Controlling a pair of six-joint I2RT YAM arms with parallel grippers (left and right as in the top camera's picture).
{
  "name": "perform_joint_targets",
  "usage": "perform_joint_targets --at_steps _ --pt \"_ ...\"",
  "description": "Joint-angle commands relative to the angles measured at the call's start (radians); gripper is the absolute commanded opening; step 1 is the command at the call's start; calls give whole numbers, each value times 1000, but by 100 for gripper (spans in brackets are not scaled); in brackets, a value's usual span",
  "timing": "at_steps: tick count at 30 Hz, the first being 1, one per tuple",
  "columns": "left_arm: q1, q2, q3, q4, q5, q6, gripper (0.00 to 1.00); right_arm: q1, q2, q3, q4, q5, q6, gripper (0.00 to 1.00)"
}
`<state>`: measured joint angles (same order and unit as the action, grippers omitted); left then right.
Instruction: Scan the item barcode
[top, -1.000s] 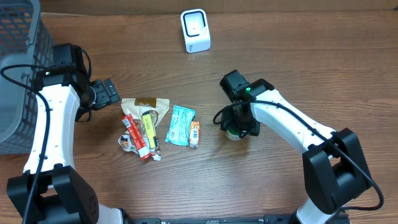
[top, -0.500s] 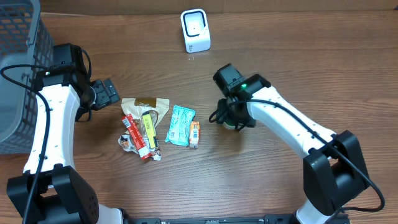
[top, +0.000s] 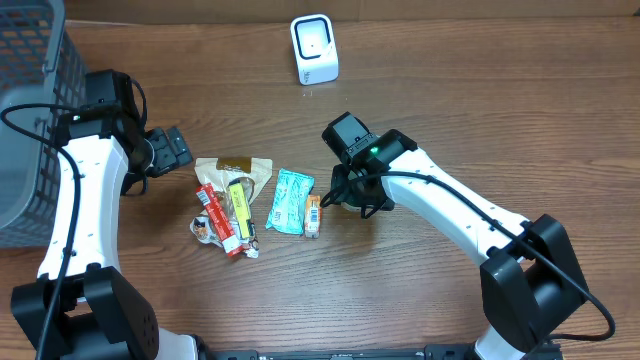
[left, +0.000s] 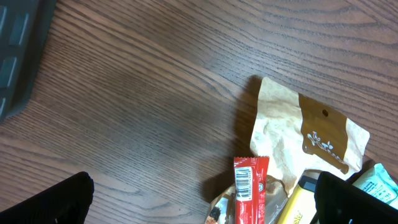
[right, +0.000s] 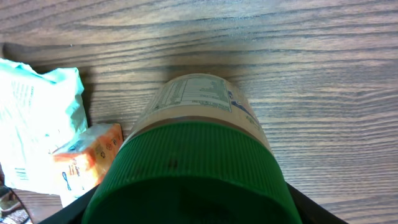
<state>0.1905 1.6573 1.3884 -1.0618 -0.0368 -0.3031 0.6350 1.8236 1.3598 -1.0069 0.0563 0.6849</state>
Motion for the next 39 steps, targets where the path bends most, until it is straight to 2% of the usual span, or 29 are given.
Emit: perform_joint_targets --at_steps 1,11,14,18,21,24,39 --pt "-1 -3 19 0 4 19 100 -2 2 -14 11 10 25 69" --pt "-1 -3 19 0 4 19 100 -2 10 -14 11 10 26 69" --pt "-1 -3 19 0 3 19 100 -2 10 -14 10 10 26 81" --pt "-1 -3 19 0 3 19 100 -2 10 -14 11 10 26 82" --pt "-1 -3 19 0 4 19 100 -2 10 -14 11 10 26 89" --pt "-1 -3 19 0 3 19 100 -2 11 -14 15 10 26 91" --pt "-1 -3 19 0 4 19 100 -2 93 -14 65 13 49 92"
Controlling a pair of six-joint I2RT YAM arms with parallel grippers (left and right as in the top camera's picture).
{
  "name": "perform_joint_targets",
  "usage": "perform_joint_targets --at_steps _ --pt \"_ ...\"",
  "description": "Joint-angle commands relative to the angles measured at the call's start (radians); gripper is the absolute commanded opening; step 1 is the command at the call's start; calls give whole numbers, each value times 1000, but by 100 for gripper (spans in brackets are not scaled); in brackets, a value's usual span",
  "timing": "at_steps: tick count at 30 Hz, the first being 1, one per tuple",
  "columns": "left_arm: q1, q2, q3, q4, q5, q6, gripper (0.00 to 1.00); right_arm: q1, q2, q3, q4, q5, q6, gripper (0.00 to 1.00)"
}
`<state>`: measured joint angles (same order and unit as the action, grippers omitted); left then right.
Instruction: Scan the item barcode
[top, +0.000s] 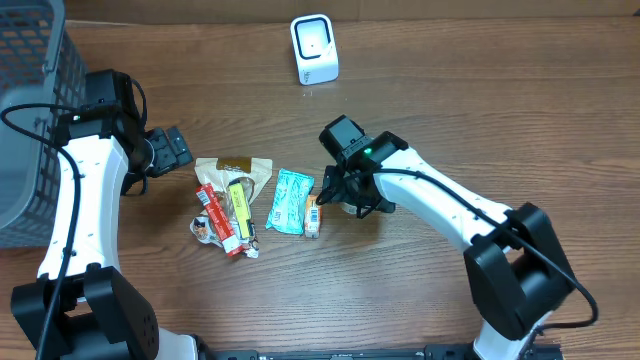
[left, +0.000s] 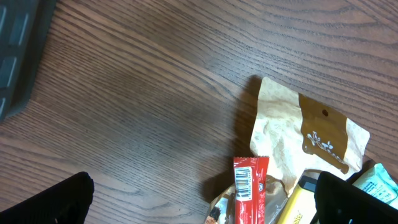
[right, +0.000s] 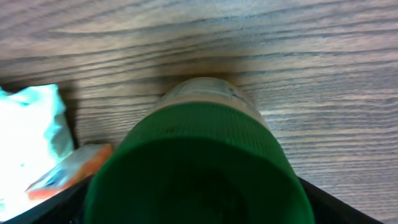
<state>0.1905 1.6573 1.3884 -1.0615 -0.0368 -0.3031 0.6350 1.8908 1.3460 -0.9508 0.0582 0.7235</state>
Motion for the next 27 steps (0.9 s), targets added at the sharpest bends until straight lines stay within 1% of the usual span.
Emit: perform_joint_targets --at_steps 1,7,13,18,20,25,27 --pt "-1 -3 19 0 4 19 100 -2 35 -1 11 11 10 92" --pt "-1 -3 19 0 4 19 100 -10 51 8 26 18 10 91" --pt "-1 -3 19 0 4 19 100 -58 51 9 22 17 10 91" --pt "-1 -3 19 0 4 19 100 -72 51 9 23 -35 10 91" --pt "-1 -3 19 0 3 19 100 -67 51 9 23 -35 10 88" --pt "-1 -3 19 0 3 19 100 -60 51 9 15 -34 15 87" --pt "-1 -3 19 0 4 19 100 -60 51 9 19 -34 18 82"
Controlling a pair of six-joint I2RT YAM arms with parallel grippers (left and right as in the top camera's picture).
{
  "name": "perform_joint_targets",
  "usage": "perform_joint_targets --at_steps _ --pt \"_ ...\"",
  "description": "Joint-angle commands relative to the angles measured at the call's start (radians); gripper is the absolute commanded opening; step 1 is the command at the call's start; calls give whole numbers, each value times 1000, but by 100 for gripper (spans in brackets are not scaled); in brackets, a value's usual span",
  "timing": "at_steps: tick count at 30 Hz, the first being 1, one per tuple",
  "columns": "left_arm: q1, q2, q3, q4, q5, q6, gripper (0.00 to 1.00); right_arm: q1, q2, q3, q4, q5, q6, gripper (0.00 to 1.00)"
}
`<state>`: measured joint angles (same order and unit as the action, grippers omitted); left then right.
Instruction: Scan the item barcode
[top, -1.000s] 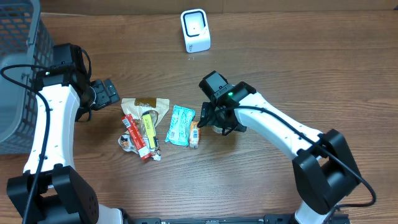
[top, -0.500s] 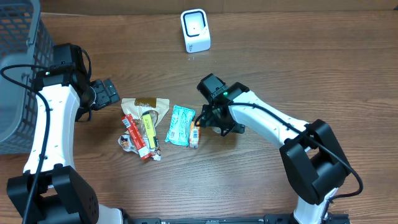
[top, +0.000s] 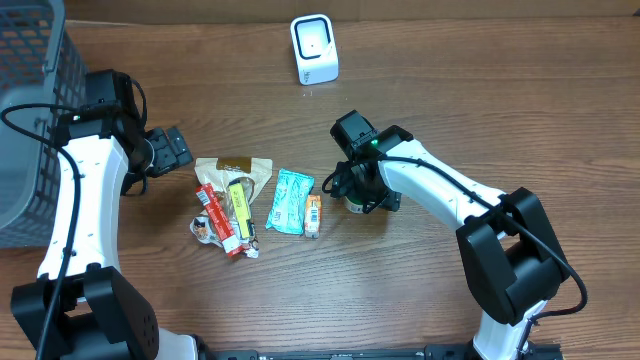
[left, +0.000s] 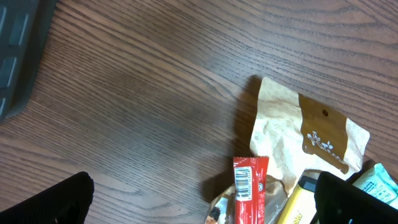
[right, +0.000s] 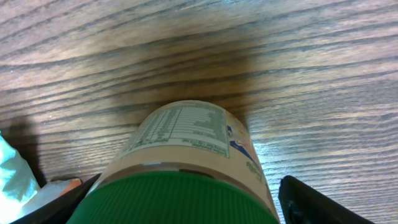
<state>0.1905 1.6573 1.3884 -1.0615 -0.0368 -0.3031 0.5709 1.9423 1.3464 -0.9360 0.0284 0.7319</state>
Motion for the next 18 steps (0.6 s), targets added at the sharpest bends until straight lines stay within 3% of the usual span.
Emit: perform_joint_targets --at_steps 1,6,11,16,18 --pt "-1 -3 19 0 4 19 100 4 -1 9 9 -4 9 79" --pt "-1 -3 19 0 3 19 100 4 -1 8 25 0 -2 67" --pt "-1 -3 19 0 3 19 100 4 -1 8 22 3 -177 56" --pt "-1 -3 19 0 4 19 100 4 -1 9 -1 29 -345 58" --pt "-1 -3 19 0 4 19 100 4 -1 9 -5 63 -344 73"
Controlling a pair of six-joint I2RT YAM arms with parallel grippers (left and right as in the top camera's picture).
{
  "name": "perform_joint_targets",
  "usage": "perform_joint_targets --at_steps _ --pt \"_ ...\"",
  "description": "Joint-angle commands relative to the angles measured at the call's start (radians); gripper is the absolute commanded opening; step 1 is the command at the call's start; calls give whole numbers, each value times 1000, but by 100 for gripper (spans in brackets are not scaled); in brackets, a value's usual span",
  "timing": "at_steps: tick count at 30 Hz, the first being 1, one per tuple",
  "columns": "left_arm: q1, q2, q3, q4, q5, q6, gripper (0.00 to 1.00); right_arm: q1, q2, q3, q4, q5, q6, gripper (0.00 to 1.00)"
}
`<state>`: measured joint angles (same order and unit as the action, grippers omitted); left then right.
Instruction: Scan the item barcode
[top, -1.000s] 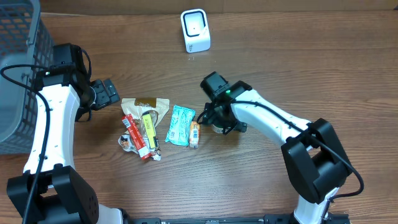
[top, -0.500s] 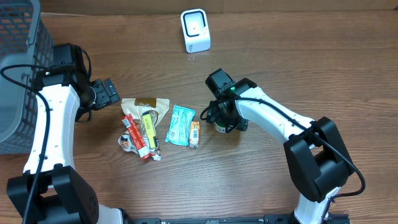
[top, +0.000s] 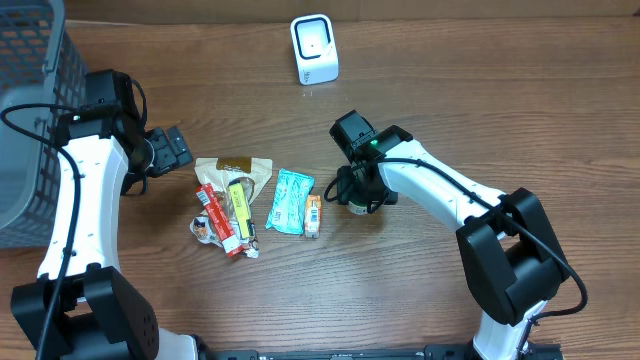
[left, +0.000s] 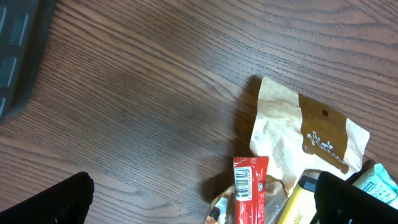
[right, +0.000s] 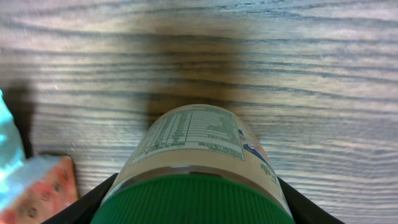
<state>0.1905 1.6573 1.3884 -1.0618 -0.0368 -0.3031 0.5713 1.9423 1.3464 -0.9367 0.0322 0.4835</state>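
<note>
A jar with a green lid (right: 193, 199) and a pale printed label (right: 193, 134) stands upright on the wooden table, right of the snack pile. My right gripper (right: 193, 202) is shut on it, with a black finger pressed to each side of the lid. From overhead the right gripper (top: 362, 192) covers most of the jar. The white scanner (top: 314, 48) stands at the far middle of the table. My left gripper (left: 202, 199) is open above the pile's left edge, holding nothing.
The snack pile holds a brown pouch (left: 305, 134), a red bar (left: 250, 190), a yellow bar (top: 240, 205), a teal packet (top: 290, 200) and a small orange packet (top: 314, 215) close to the jar. A grey basket (top: 25, 120) fills the far left.
The right fingers stood a little apart from the jar's lid and now press against both of its sides. The wrist has turned slightly, bringing the orange packet into its view. Left arm unchanged.
My right gripper was over the jar, the green lid filling its view. Then it sat slightly further left, over the lid. Then it was low around the jar with its fingers spread. Now the fingers grip the lid. The left arm never moved.
</note>
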Motion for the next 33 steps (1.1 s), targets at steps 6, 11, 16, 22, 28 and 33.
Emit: perform_joint_targets --at_steps 6,11,16,22,28,33 --pt "-1 -3 19 0 4 19 100 3 -1 38 -28 50 21 100" --pt "-1 -3 19 0 4 19 100 2 -1 124 -108 24 143 100" --pt "-1 -3 19 0 4 19 100 2 0 140 -120 -11 206 100" --pt "-1 -3 19 0 4 19 100 -5 -1 139 -108 -8 171 100" --pt "-1 -3 19 0 3 19 100 -21 -1 138 -127 -11 228 76" --pt "-1 -3 19 0 4 19 100 -8 0 126 -123 -10 228 77"
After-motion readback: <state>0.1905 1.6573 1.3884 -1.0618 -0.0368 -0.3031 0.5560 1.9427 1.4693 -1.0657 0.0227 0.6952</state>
